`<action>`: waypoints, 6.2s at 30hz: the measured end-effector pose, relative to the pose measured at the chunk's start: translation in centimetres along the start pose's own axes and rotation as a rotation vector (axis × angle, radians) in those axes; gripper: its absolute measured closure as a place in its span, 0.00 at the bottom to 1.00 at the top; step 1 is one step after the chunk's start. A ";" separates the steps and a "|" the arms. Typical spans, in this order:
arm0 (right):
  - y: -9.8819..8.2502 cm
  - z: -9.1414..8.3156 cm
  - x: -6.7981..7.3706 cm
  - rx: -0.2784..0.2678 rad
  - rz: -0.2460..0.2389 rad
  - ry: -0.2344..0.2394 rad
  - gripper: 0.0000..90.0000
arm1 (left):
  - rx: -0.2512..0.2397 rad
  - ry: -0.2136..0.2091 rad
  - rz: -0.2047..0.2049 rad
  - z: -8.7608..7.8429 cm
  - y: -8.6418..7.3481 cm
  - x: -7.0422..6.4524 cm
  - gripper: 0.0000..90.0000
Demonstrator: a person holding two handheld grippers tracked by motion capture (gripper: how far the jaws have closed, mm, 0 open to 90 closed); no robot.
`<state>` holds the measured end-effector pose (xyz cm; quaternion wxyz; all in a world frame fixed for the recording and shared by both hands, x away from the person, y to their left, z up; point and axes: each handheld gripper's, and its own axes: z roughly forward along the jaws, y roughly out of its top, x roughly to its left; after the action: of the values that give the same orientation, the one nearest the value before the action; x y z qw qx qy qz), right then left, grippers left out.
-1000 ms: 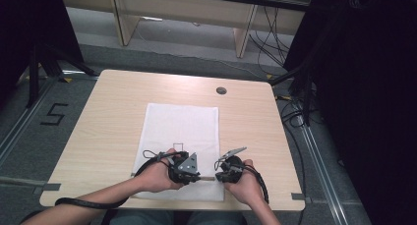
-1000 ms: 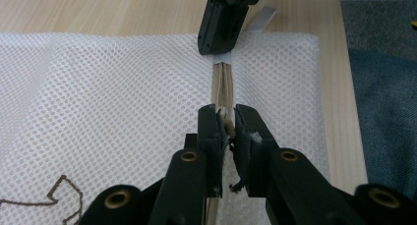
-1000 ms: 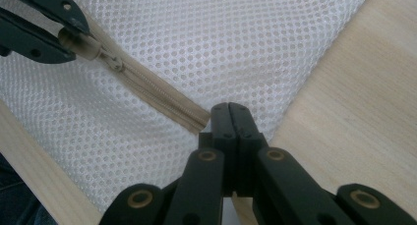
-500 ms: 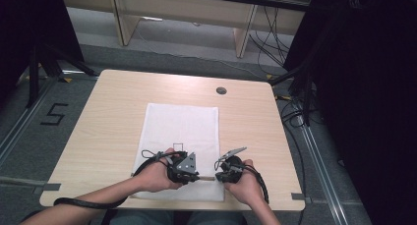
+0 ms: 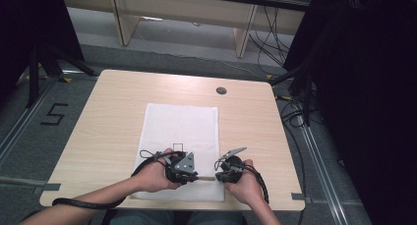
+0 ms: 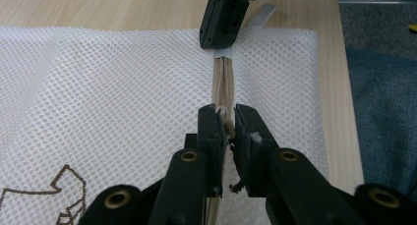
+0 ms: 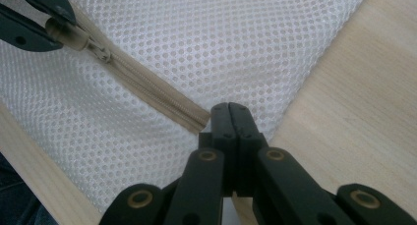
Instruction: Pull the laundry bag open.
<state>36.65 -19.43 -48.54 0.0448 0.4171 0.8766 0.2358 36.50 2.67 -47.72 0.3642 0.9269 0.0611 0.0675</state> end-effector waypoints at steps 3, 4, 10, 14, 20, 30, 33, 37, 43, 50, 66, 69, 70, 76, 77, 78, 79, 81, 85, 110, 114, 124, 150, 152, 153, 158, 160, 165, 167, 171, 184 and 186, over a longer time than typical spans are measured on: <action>0.0 0.0 0.0 -0.001 0.000 -0.001 1.00 | -0.008 0.001 -0.006 0.0 0.0 0.0 0.91; 0.0 0.0 0.0 -0.002 0.001 0.000 1.00 | -0.008 -0.002 -0.006 0.0 0.0 0.0 0.91; 0.0 0.0 -0.1 -0.006 -0.003 -0.003 1.00 | -0.005 0.002 0.001 -0.2 -0.2 0.1 0.91; 0.0 0.0 0.0 -0.003 0.000 0.000 1.00 | -0.008 0.001 -0.009 -0.3 -0.3 0.0 0.91; 0.0 0.0 -0.1 -0.005 -0.002 -0.003 1.00 | -0.003 -0.002 0.000 -0.4 -0.3 0.1 0.91; 0.0 0.0 -0.1 -0.009 -0.007 -0.002 1.00 | -0.008 0.001 -0.001 -0.7 -0.6 0.2 0.91; 0.0 0.0 -0.1 -0.008 -0.005 -0.001 1.00 | -0.014 -0.001 -0.011 -0.9 -0.8 0.3 0.91; 0.0 0.0 -0.1 -0.007 -0.007 -0.002 1.00 | -0.019 -0.004 -0.022 -0.8 -0.9 0.2 0.91; 0.0 -0.1 0.0 0.006 0.010 -0.001 1.00 | -0.020 -0.005 -0.020 -0.8 -0.9 0.2 0.90; 0.0 -0.1 0.1 0.012 0.025 -0.009 1.00 | -0.016 -0.004 -0.016 -1.0 -1.0 0.2 0.91; 0.0 -0.1 0.1 0.012 0.026 -0.010 1.00 | -0.012 -0.005 -0.013 -1.4 -1.3 0.2 0.90; 0.0 -0.1 0.1 0.012 0.026 -0.008 1.00 | -0.014 -0.004 -0.020 -1.4 -1.4 0.2 0.91; 0.0 -0.1 0.1 0.011 0.026 -0.008 1.00 | -0.010 -0.001 -0.012 -1.5 -1.4 0.3 0.91; 0.0 -0.1 0.0 0.014 0.027 -0.007 1.00 | -0.012 -0.002 -0.023 -1.6 -1.7 0.2 0.91; 0.0 -0.1 0.0 0.012 0.027 -0.007 1.00 | -0.012 -0.003 -0.021 -1.6 -1.7 0.2 0.91; 0.0 -0.1 0.0 0.012 0.026 -0.008 1.00 | -0.010 -0.001 -0.019 -1.6 -1.6 0.2 0.91; 0.0 -0.1 0.1 0.012 0.027 -0.008 1.00 | -0.010 -0.002 -0.017 -1.6 -1.6 0.2 0.90; 0.0 -0.1 0.1 0.012 0.027 -0.008 1.00 | -0.010 -0.002 -0.019 -1.7 -1.6 0.2 0.91; 0.0 -0.1 0.1 0.013 0.026 -0.008 1.00 | -0.012 -0.002 -0.018 -1.7 -1.7 0.2 0.90; 0.0 0.0 -0.1 0.001 -0.004 -0.009 1.00 | -0.006 0.003 -0.011 -2.0 -2.2 0.1 0.90; 0.0 0.0 0.0 0.000 0.002 -0.007 1.00 | -0.012 -0.005 -0.029 -2.2 -2.3 0.2 0.91; 0.0 0.0 0.0 0.002 0.000 -0.013 1.00 | -0.008 -0.002 -0.021 -2.4 -2.5 0.3 0.90; 0.0 -0.1 0.1 0.011 0.017 -0.015 1.00 | -0.010 -0.002 -0.025 -2.8 -2.8 0.2 0.91; 0.0 -0.1 0.1 0.012 0.019 -0.017 1.00 | -0.010 -0.001 -0.031 -2.8 -2.9 0.3 0.91; 0.0 -0.1 0.2 0.018 0.026 -0.022 1.00 | -0.005 -0.002 -0.025 -2.9 -2.9 0.3 0.90; 0.0 0.0 0.0 0.004 0.004 -0.014 1.00 | -0.008 0.003 -0.030 -3.0 -3.1 0.3 0.90; 0.0 0.0 0.1 0.003 0.005 -0.014 1.00 | -0.012 0.001 -0.035 -3.0 -3.1 0.3 0.90; 0.0 -0.1 0.3 0.017 0.038 -0.010 1.00 | -0.017 0.002 -0.029 -3.1 -3.1 0.4 0.91; 0.0 -0.1 0.1 0.019 0.025 -0.022 1.00 | -0.015 -0.001 -0.037 -3.1 -3.2 0.3 0.90; 0.0 0.0 0.0 0.002 0.005 -0.013 1.00 | -0.008 0.006 -0.026 -3.2 -3.2 0.3 0.90; 0.0 0.0 0.0 -0.001 -0.006 -0.016 1.00 | -0.015 0.000 -0.039 -3.5 -3.4 0.3 0.91; 0.0 0.0 0.0 -0.001 -0.006 -0.016 1.00 | -0.012 -0.002 -0.032 -3.5 -3.4 0.4 0.91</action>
<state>36.69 -19.45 -48.51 0.0527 0.4165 0.8773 0.2327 36.05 7.51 -47.47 0.3707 0.9237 0.0752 0.0613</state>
